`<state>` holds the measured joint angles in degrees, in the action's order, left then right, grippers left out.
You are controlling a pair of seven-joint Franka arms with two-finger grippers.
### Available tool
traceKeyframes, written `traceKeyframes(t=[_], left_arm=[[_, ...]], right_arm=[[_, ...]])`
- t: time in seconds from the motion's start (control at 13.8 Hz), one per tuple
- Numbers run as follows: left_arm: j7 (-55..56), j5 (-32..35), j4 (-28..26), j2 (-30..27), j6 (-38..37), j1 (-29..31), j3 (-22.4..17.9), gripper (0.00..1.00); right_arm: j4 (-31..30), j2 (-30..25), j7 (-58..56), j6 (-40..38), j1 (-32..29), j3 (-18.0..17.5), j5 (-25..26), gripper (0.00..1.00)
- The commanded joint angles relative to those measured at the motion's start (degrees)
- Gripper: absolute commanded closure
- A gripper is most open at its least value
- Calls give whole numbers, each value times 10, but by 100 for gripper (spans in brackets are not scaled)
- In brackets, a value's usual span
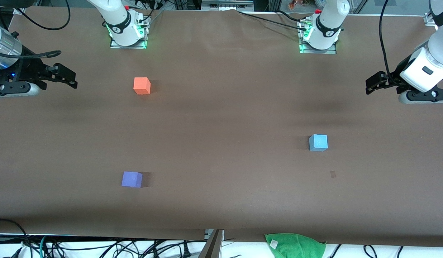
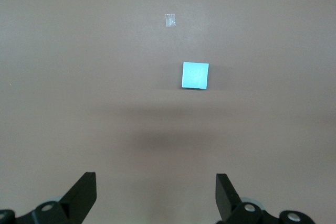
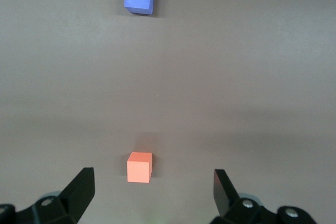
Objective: Place blue block between orange and purple blocks
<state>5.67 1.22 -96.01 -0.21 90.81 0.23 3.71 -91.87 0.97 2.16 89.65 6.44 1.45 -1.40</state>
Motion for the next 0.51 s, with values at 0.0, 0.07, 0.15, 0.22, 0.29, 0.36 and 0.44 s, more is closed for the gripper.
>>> traceKeyframes(t=[0.0,0.07,0.15,0.22,0.29,0.36,0.44], left_arm=[[-11,12,1,-1,-6,2,2,0],[-11,12,1,-1,-6,3,2,0],[-11,12,1,-1,-6,2,2,0],[-12,12,1,-1,-6,2,2,0],[-12,12,1,-1,-6,2,2,0],[-12,12,1,-1,-6,2,2,0],[-12,12,1,-1,-6,2,2,0]], right_arm=[[9,1,-1,-4,0,0,-5,0],[9,1,-1,-4,0,0,-5,0],[9,1,-1,-4,0,0,-5,0],[9,2,-1,-3,0,0,-5,0],[9,1,-1,-2,0,0,-5,0],[9,2,-1,-2,0,0,-5,0],[9,2,-1,-2,0,0,-5,0]])
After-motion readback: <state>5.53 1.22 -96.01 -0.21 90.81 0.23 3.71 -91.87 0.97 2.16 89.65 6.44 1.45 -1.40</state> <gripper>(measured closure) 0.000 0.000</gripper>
